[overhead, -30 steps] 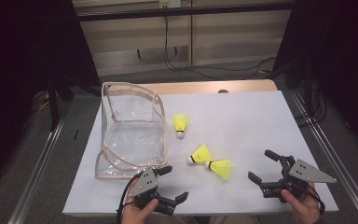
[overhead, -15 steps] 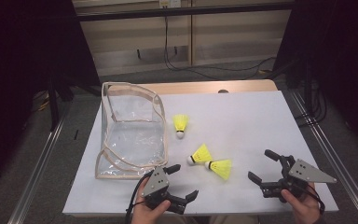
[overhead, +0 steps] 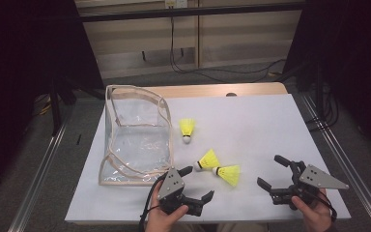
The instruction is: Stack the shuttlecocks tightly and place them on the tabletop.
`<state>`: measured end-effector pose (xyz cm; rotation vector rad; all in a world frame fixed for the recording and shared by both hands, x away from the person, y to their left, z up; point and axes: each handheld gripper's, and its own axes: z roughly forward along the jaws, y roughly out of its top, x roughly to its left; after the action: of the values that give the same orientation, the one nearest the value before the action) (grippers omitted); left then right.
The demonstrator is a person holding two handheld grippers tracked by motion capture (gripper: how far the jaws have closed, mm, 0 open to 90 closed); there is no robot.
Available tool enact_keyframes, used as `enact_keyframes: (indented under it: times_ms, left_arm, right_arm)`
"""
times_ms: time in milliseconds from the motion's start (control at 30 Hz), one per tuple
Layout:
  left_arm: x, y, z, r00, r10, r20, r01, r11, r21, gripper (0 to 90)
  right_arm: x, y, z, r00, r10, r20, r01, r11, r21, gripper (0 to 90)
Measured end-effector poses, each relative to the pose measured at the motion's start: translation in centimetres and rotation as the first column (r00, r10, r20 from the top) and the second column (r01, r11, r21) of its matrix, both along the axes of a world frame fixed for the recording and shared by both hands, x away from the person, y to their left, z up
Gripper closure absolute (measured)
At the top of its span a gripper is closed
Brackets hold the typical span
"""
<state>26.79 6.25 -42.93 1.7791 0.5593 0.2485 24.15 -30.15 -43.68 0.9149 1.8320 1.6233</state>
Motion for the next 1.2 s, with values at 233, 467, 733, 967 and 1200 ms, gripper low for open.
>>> enact_keyframes:
  times_ms: [233,467,733,967,1200]
  left_arm:
    - [-0.3,-0.3,-0.3,0.9999,0.014,-0.003,-0.014,0.9999,0.008,0.4]
    - [-0.4,-0.7,-0.9,0.9995,-0.014,-0.03,0.014,0.9997,0.02,2.6]
    - [-0.6,-1.8,-0.8,0.9988,-0.042,-0.025,0.042,0.999,0.016,2.6]
    - [-0.3,-2.4,-0.4,0.9994,-0.032,-0.014,0.033,0.9994,0.008,2.5]
    - [-0.1,-3.3,-0.1,0.9998,-0.019,-0.002,0.019,0.9997,0.012,2.5]
  right_arm:
    - [0.0,0.0,0.0,1.0,0.003,0.003,-0.003,1.0,-0.005,3.0]
    - [0.0,0.0,0.0,0.9999,0.004,-0.009,-0.004,1.0,0.002,3.1]
    - [0.0,-0.1,0.0,1.0,0.0,-0.009,0.0,1.0,-0.001,3.1]
    - [0.0,-0.1,0.0,1.0,0.0,-0.007,0.0,1.0,-0.002,3.2]
    - [0.0,-0.1,0.0,1.0,-0.002,-0.007,0.002,1.0,-0.002,3.2]
